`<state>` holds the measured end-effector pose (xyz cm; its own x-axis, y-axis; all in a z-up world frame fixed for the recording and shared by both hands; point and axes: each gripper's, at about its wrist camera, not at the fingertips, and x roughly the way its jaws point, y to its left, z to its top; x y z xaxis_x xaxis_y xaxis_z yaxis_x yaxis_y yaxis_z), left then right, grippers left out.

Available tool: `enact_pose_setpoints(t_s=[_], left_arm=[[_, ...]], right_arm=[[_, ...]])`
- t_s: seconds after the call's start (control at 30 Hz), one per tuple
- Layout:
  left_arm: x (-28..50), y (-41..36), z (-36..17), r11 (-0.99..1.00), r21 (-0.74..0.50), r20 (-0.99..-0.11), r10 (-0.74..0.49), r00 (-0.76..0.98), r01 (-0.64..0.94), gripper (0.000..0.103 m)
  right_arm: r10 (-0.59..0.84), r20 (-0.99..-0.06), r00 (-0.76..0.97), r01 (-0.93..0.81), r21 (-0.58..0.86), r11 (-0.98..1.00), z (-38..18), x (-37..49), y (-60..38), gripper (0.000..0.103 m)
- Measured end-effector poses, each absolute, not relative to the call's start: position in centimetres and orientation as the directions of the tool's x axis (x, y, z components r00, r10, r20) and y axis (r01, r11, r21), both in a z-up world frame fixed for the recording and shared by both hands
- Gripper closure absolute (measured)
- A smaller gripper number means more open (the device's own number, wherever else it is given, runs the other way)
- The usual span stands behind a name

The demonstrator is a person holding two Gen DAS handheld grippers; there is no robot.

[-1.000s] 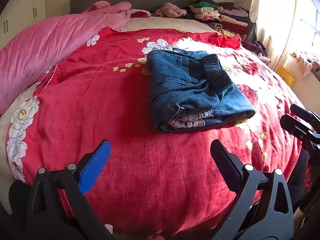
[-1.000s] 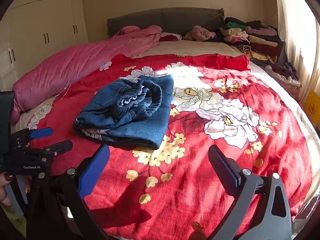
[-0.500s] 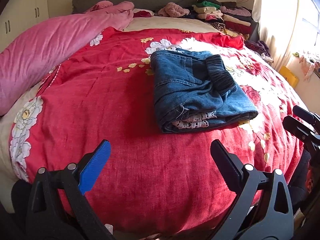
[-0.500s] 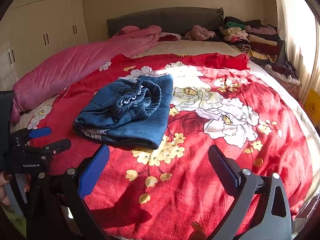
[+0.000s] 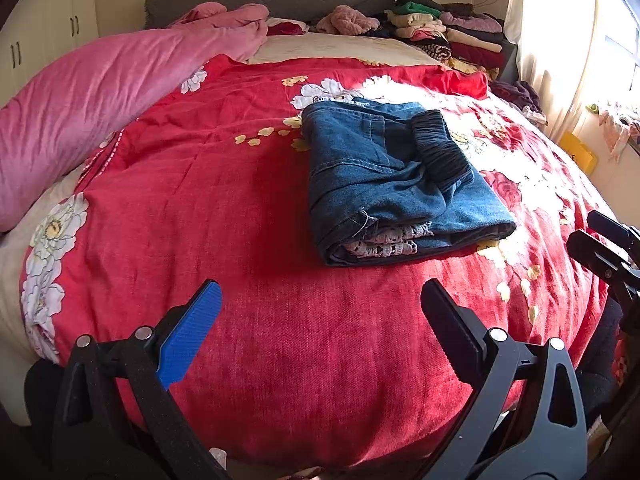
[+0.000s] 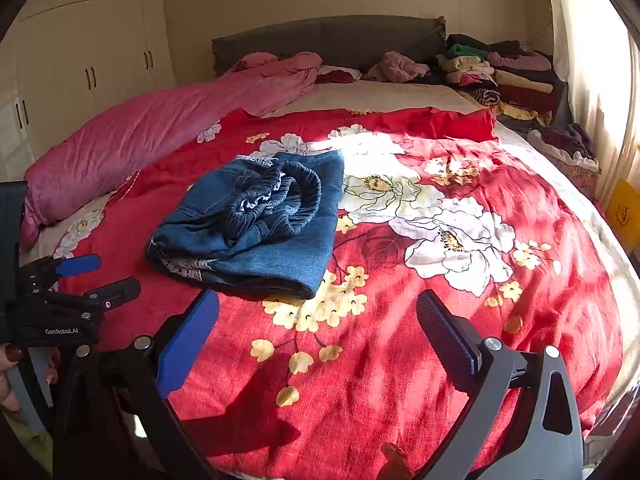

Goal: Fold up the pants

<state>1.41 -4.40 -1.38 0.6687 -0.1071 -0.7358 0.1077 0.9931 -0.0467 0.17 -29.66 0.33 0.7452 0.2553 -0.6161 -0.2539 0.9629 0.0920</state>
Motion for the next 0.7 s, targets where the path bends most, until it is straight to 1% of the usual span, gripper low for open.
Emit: enact_pose_setpoints(t_s=[0.7], left_arm=[[1.28,-4.19,-1.38,0.994,-0.047,-0.738,-0.102,0.667,0.101,0.009]], right_arm=[[0.251,-0.618,0.745,-0.248,0.093,0.964,0.22,0.08,-29.73,0.004]])
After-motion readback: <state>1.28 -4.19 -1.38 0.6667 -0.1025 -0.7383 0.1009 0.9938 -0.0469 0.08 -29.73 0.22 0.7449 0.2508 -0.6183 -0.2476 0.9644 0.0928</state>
